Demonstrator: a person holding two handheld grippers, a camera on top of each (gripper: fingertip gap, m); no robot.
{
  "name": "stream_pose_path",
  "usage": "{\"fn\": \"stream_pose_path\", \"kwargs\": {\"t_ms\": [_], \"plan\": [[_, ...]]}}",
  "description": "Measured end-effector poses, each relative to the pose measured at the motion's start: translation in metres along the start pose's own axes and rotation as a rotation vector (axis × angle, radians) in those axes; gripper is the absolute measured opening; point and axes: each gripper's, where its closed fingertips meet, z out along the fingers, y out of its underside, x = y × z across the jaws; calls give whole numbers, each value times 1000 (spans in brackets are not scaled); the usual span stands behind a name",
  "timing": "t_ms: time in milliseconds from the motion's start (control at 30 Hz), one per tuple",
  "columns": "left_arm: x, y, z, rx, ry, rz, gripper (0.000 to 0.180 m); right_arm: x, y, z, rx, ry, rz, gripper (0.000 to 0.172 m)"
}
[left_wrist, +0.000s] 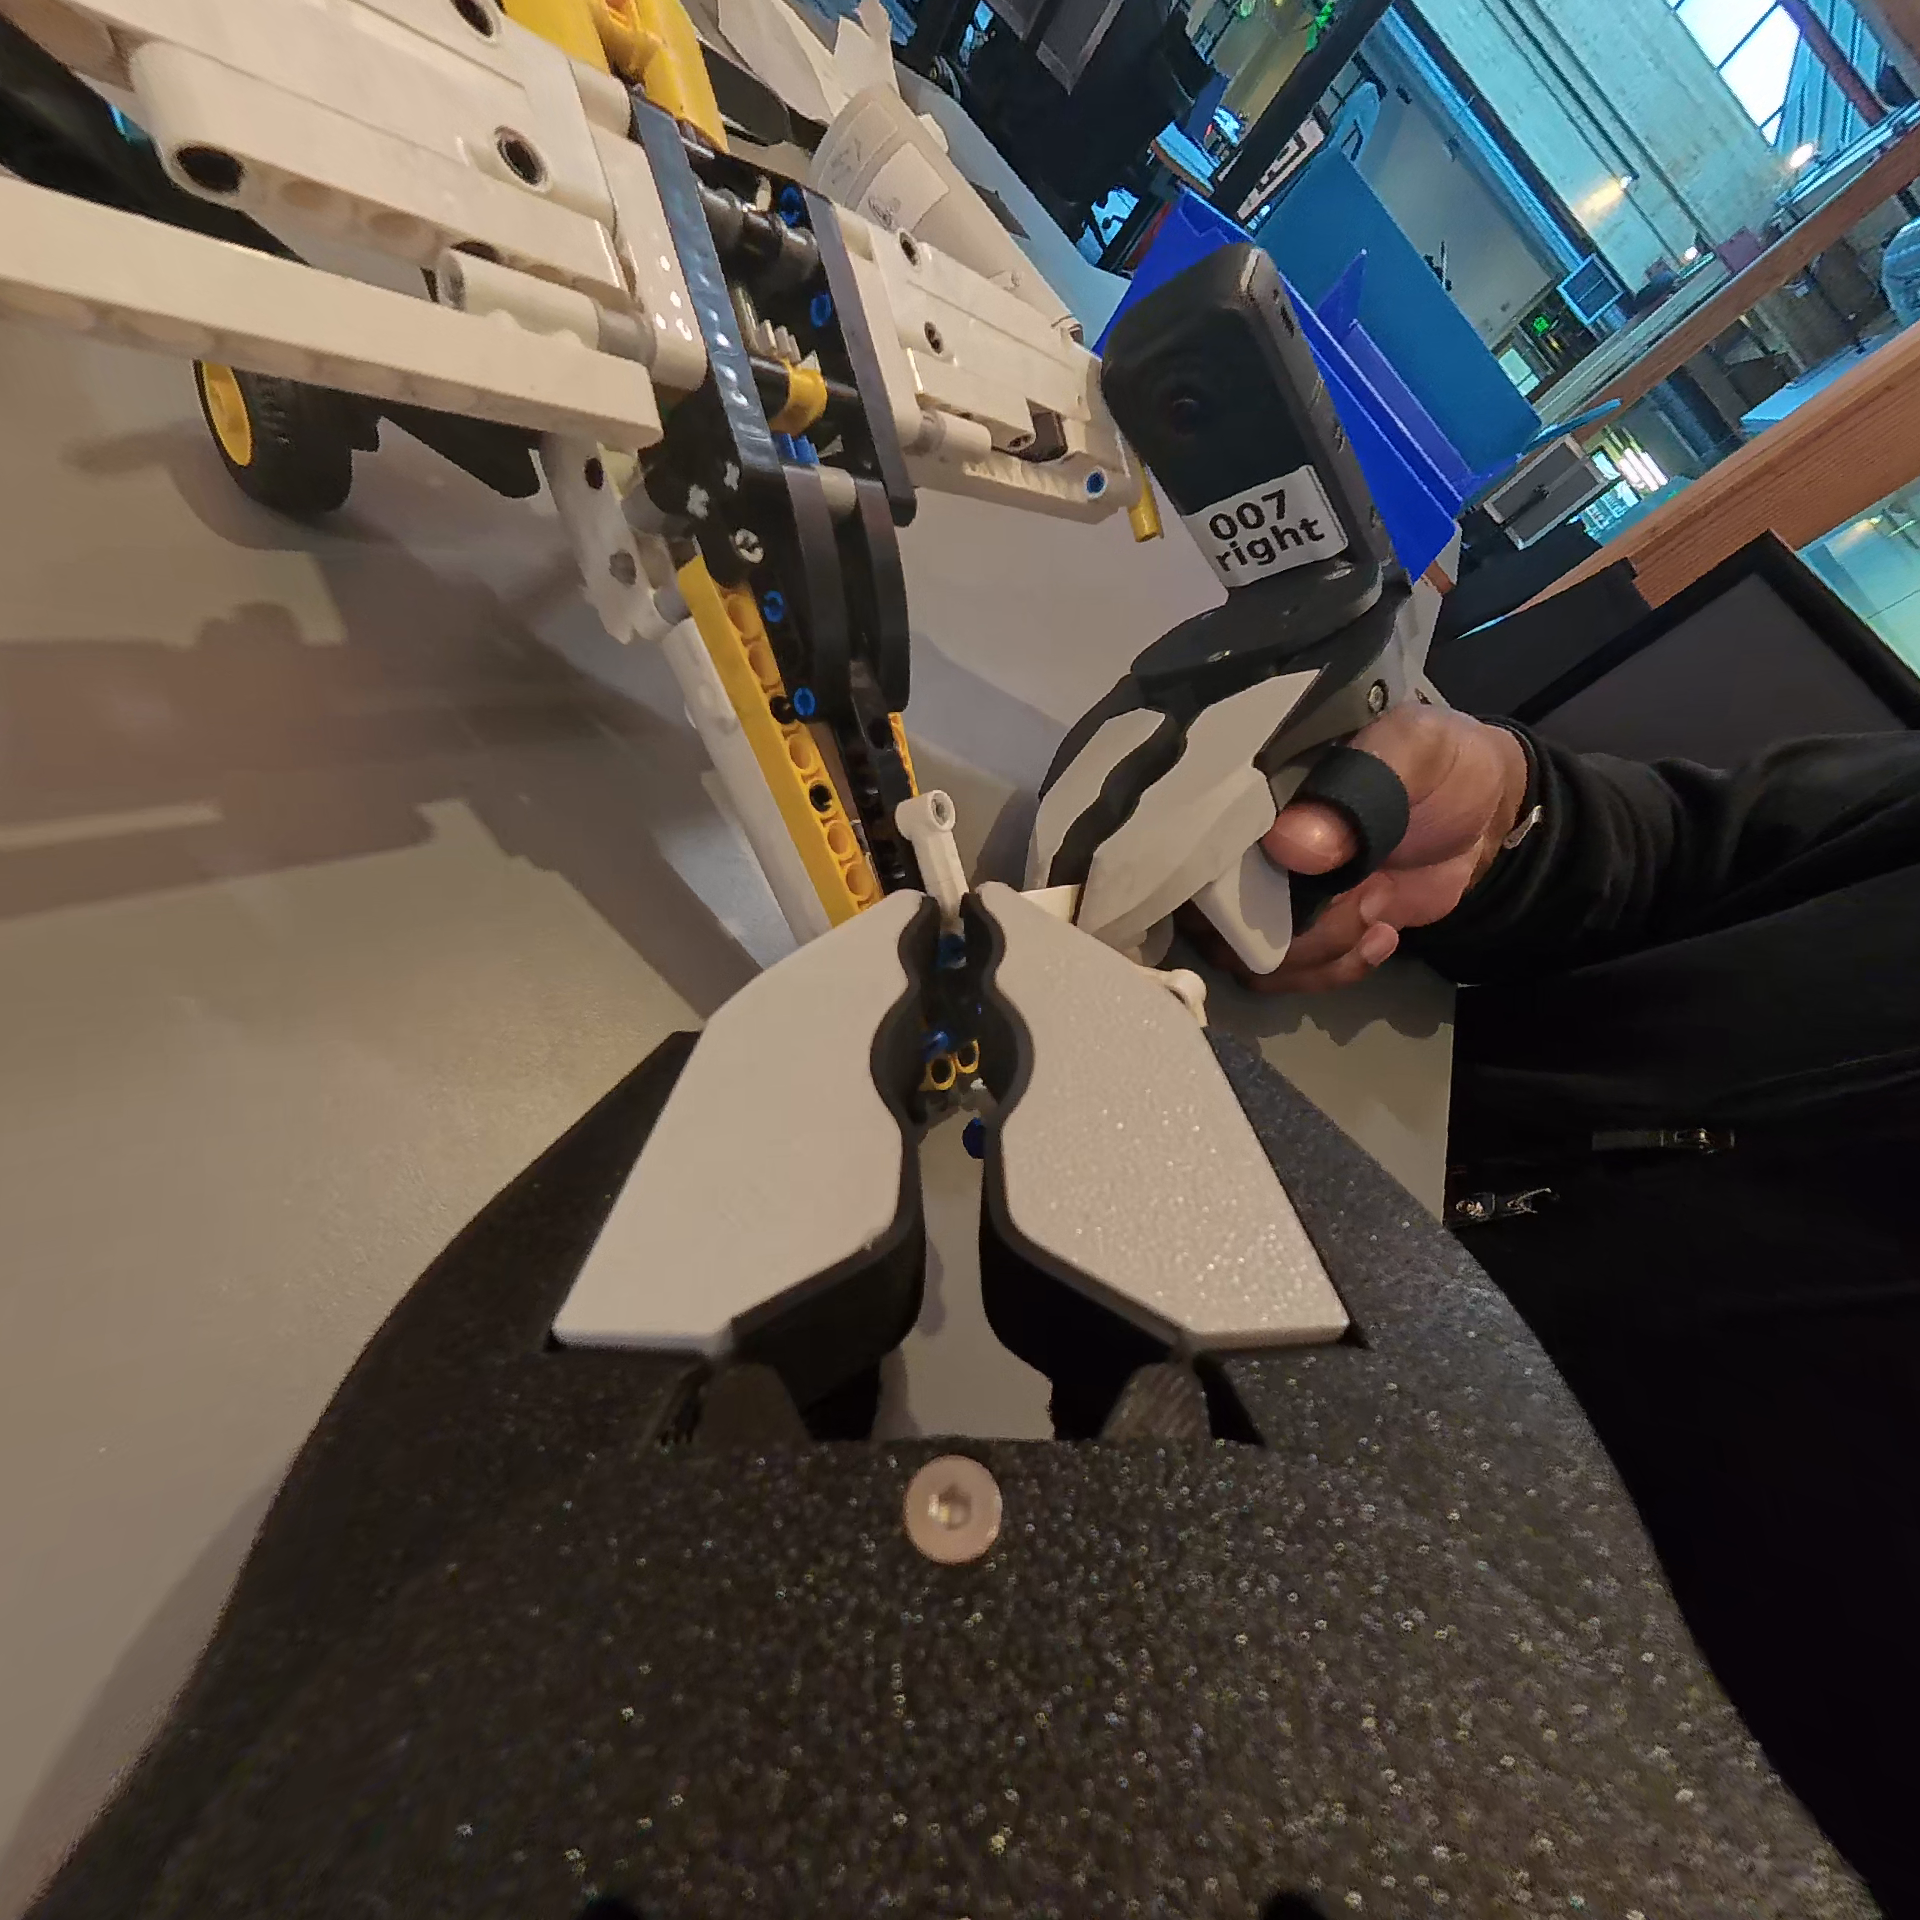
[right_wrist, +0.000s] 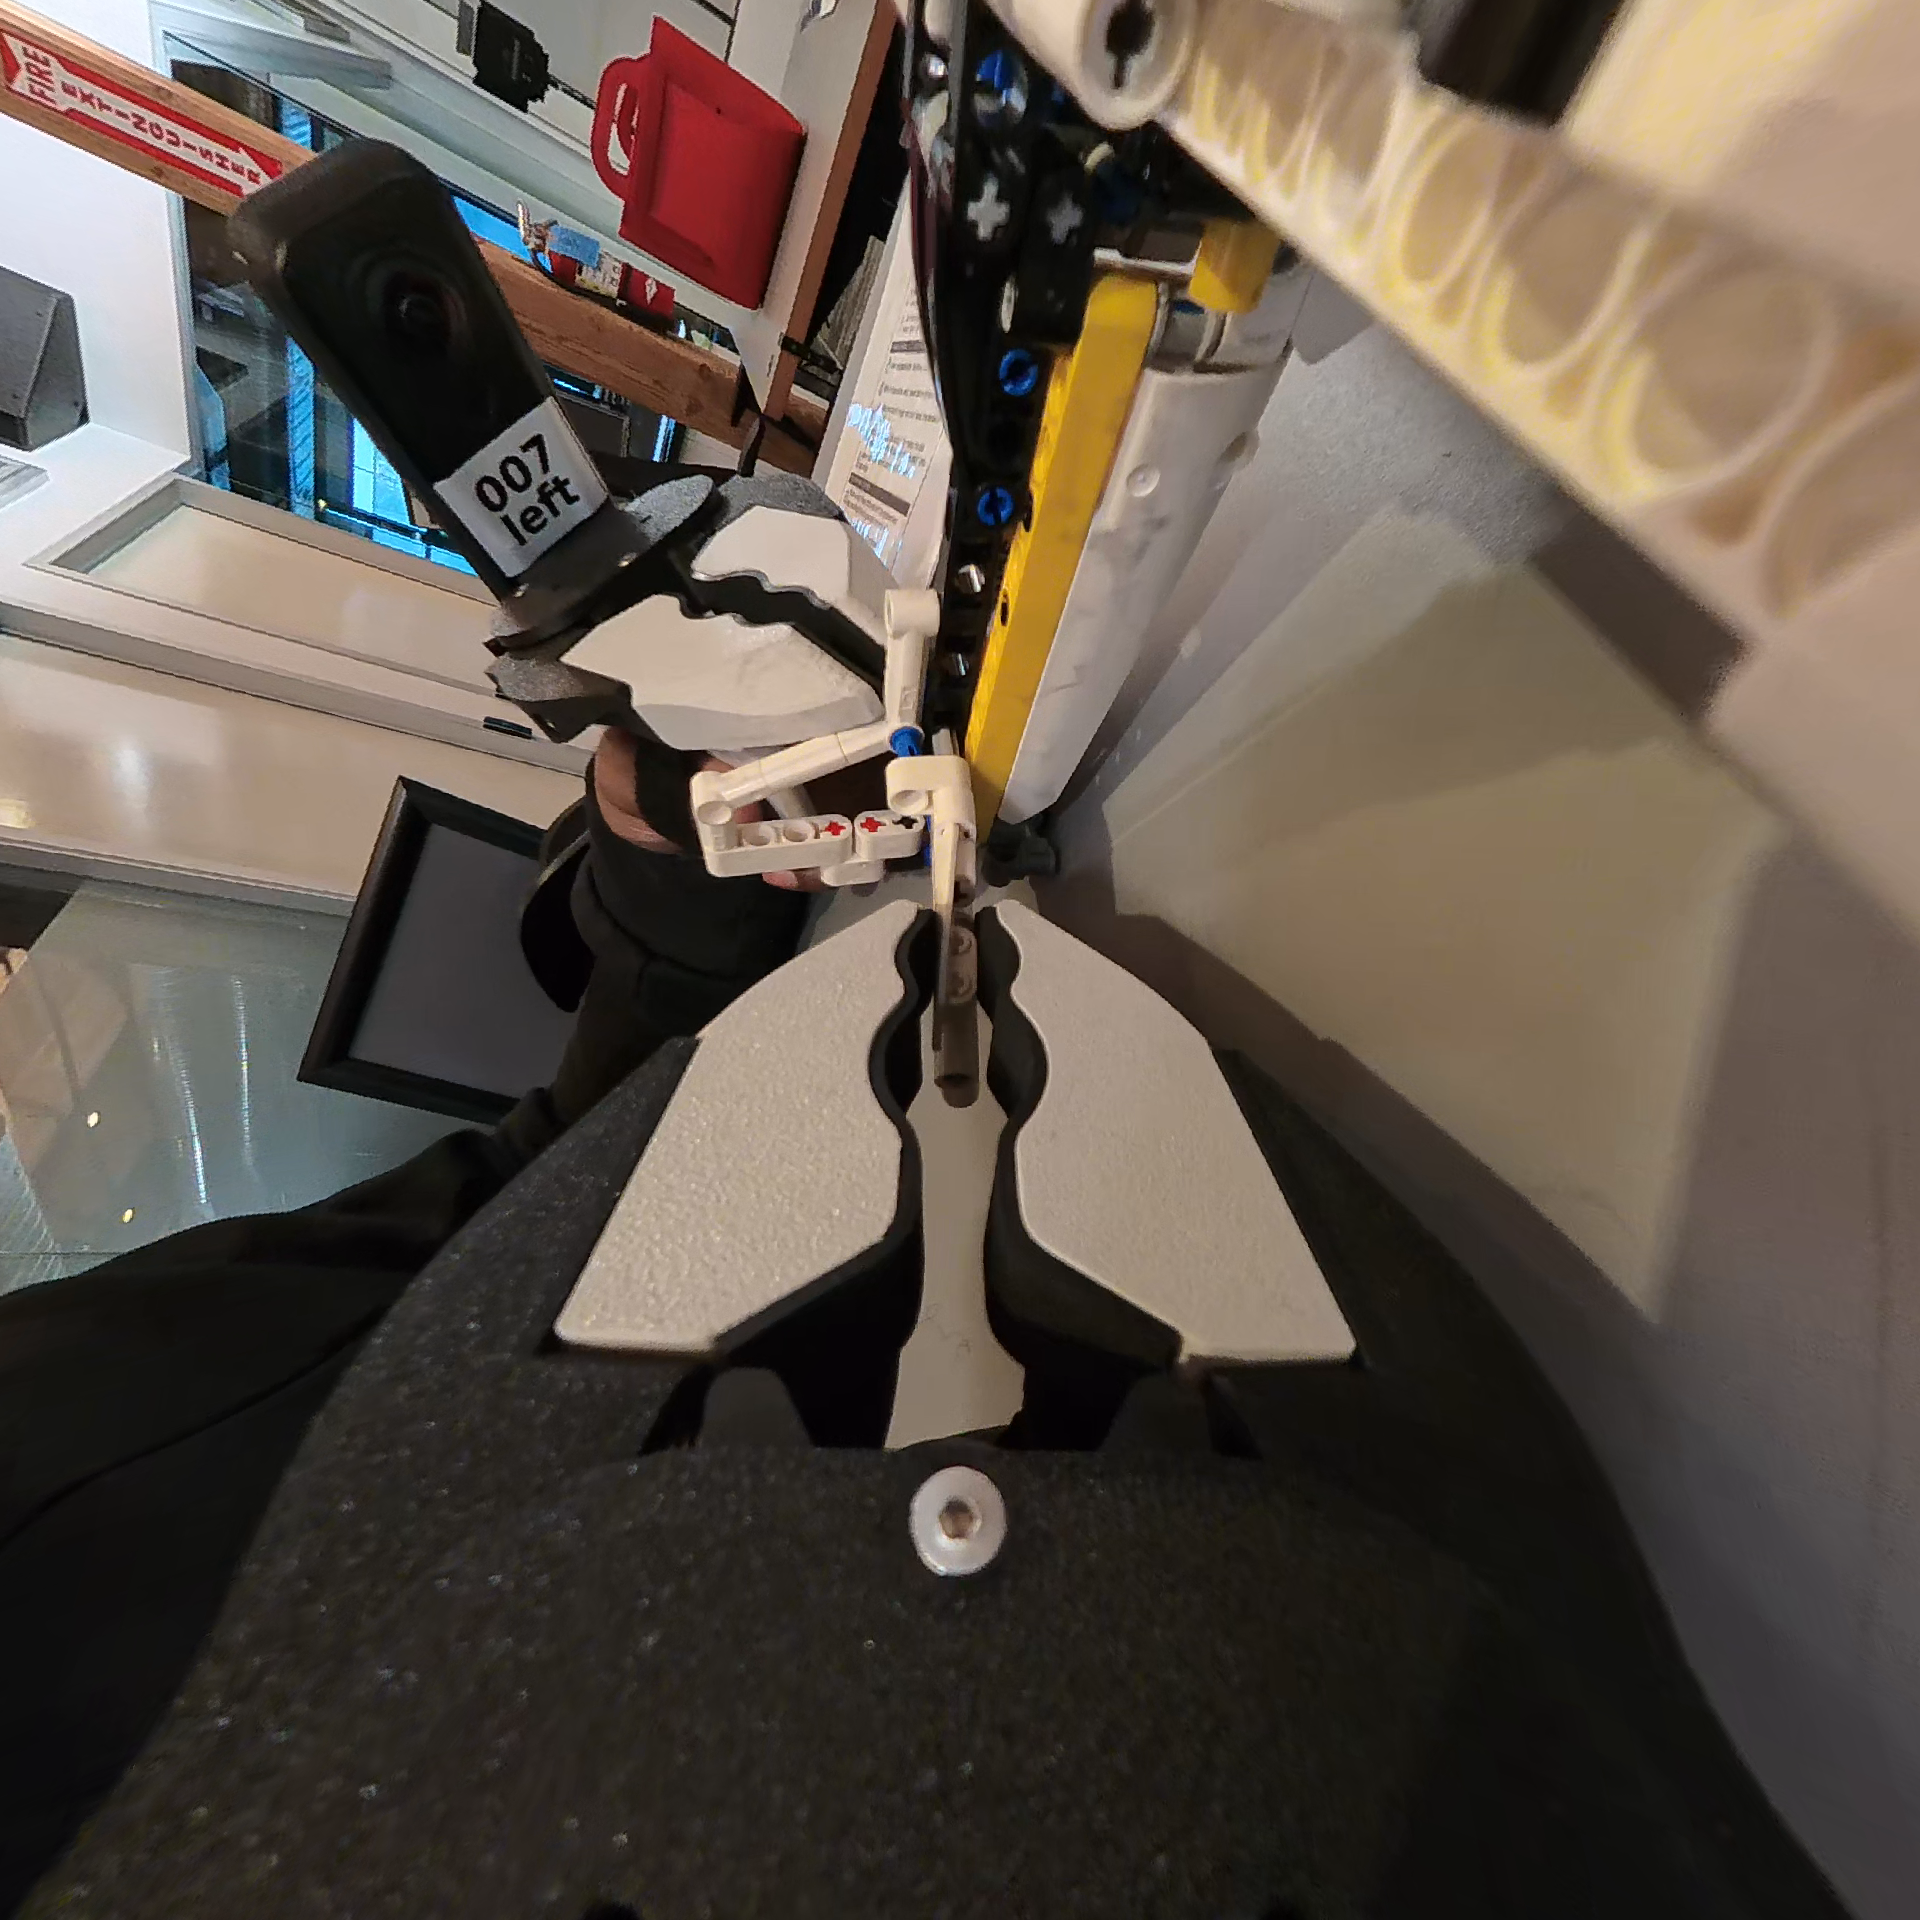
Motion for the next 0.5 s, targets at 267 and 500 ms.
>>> {"fn": "stream_pose_path", "kwargs": {"t_ms": [267, 500], "plan": [[-3, -4, -4, 35, -12, -24, 6, -1, -2, 3, 9, -3, -14, 7], [-4, -7, -18, 51, 10, 14, 8, -2, -4, 3, 7, -18, -16, 7]]}}
